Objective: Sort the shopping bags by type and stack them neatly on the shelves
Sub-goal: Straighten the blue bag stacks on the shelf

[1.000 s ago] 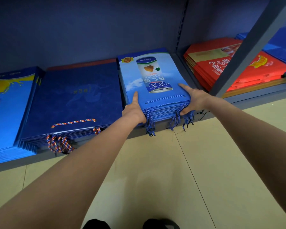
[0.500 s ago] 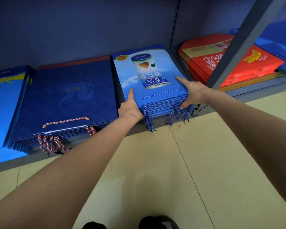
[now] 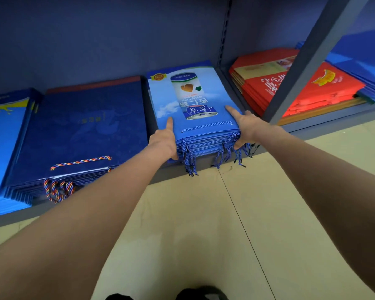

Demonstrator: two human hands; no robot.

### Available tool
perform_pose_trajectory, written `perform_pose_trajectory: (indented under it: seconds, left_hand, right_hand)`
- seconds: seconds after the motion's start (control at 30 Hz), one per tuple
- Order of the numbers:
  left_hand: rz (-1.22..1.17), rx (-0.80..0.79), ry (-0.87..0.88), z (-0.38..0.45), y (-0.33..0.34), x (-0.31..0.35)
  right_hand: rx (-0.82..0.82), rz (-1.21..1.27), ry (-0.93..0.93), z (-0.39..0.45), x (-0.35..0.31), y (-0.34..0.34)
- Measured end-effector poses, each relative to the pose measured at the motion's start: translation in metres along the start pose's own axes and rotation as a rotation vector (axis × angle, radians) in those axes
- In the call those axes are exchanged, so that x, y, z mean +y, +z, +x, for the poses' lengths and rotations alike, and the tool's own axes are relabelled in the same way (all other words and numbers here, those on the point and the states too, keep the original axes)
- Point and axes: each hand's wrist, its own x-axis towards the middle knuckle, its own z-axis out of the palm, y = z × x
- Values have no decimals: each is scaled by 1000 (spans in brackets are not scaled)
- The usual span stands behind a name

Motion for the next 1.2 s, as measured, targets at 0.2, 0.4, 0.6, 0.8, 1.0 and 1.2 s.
perform_pose_trajectory:
  seconds: [0.2,0.4,0.6,0.8,1.0,1.2]
  left_hand:
    - [-12,2,22,1,1,-1]
    - [-84,19,37,-4,-4,-4]
    - [-60,109,138,-37,-22,-30]
    - [-252,394,251,-71,-28,-93]
    - [96,203,-100,-90,-32,-194]
    - [-56,178,-219,-80,-28,-219]
  right_hand:
    - [33,-41,6,-4,-1,0]
    - [11,-102,45,-8,-5,-11]
    - [17,-312,-45,-40,-46,-35]
    - [54,67,-411,-73,-141,-17]
    - [-2,-46,-447,-67,-215,31]
    - [66,-225,-296,-53,-227,33]
